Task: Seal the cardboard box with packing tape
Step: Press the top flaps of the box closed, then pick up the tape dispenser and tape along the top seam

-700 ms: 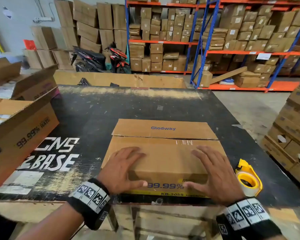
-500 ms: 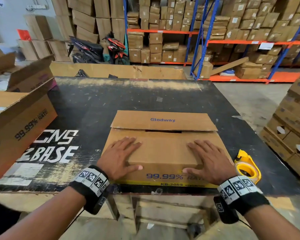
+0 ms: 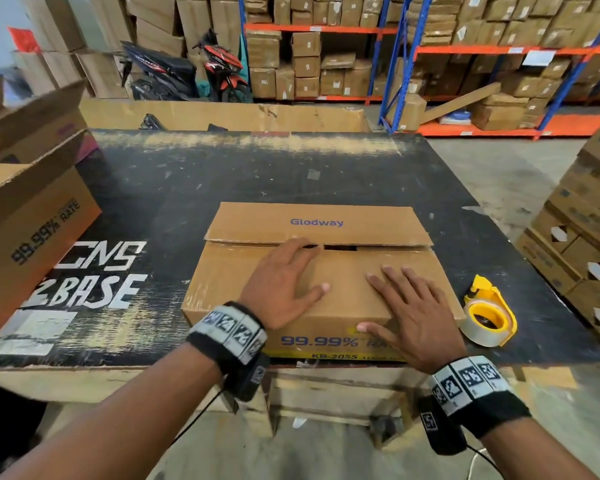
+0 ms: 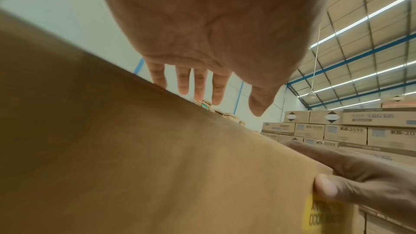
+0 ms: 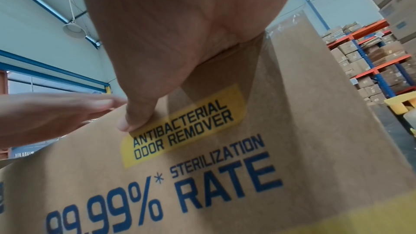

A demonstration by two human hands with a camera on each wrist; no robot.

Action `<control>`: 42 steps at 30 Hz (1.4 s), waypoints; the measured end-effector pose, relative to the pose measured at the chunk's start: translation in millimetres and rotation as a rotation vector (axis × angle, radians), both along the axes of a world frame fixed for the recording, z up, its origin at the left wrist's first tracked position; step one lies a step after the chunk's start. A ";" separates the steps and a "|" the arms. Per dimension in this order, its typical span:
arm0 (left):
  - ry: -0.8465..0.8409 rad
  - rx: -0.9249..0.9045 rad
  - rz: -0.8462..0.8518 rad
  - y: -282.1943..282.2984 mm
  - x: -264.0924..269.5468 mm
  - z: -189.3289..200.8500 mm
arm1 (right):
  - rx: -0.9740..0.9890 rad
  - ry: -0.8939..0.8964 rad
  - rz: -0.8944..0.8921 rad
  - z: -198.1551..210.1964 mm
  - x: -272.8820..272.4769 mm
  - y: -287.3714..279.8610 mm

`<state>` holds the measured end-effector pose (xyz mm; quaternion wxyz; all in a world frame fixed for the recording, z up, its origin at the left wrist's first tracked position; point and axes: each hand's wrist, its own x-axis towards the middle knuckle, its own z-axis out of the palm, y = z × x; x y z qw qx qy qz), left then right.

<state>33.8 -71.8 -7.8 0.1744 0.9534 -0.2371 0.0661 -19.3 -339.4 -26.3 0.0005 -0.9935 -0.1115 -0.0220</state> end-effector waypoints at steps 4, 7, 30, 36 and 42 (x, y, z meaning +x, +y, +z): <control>0.101 0.100 0.017 -40.0 28.2 -9.4 | -0.002 -0.004 -0.004 -0.7 0.0 0.4; 0.146 0.181 0.043 -47.2 31.8 -20.6 | 0.041 -0.007 -0.011 3.1 -0.3 2.5; 0.167 0.161 0.059 -45.0 32.3 -21.1 | 0.684 -0.142 -0.790 -26.9 51.8 -164.8; 0.161 0.145 0.069 -45.1 33.8 -21.8 | 0.542 0.223 -0.884 -84.0 49.7 -212.7; 0.125 0.133 0.080 -42.1 37.6 -28.5 | 0.635 0.268 -0.884 -83.2 65.1 -228.6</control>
